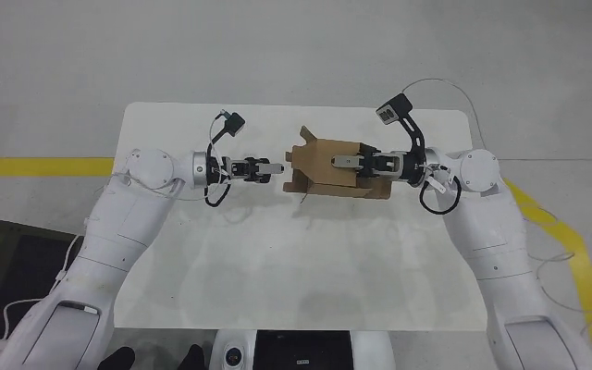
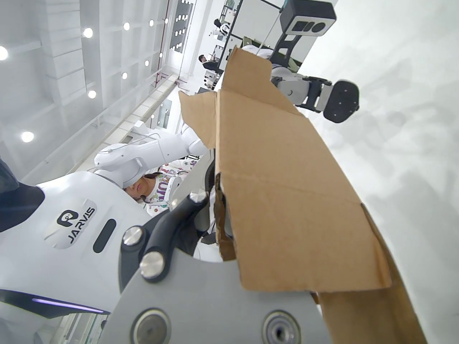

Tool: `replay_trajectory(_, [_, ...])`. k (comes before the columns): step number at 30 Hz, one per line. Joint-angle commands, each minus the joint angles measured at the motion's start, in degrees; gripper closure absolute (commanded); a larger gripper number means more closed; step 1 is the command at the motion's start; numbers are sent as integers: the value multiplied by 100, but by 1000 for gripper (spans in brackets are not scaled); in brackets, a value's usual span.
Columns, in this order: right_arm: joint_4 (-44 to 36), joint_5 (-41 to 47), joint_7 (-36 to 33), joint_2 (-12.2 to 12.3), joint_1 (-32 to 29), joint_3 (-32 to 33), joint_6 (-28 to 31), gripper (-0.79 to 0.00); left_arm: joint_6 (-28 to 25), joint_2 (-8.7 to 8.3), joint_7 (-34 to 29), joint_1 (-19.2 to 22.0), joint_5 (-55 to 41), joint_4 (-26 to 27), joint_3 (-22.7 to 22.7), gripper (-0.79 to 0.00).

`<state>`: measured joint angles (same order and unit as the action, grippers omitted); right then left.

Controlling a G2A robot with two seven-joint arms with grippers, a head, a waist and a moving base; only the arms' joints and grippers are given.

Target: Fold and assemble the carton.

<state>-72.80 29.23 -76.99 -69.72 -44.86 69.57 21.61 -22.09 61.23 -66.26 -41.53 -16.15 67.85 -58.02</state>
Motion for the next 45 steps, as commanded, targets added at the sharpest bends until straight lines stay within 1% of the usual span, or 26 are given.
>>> replay_trajectory(1, [24, 105, -26, -13, 35, -58, 41, 0, -32, 15, 40, 34, 114, -13, 59, -785])
replay_trajectory(7, [200, 186, -16, -48, 189, -243, 101, 0, -96, 51, 53, 77, 198, 59, 167, -785])
replay_trajectory(18, [432, 229, -61, -112, 403, -575, 156, 0, -50, 35, -113, 52, 44, 251, 90, -785])
replay_trajectory(28, [474, 300, -251, -167, 534, -859, 169, 0, -20, 44, -134, 72, -10, 204, 88, -785])
replay_trajectory(37, [569, 350, -314, -192, 630, -970, 208, 0, -39, 50, -138, 95, -53, 163, 66, -785])
replay_trajectory(41, [629, 375, -187, -186, 633, -919, 256, 0, -45, 46, -150, 80, -71, 185, 44, -785])
replay_trajectory(45, [680, 422, 83, -169, 594, -796, 284, 0, -99, 33, -81, 42, -21, 155, -6, -785])
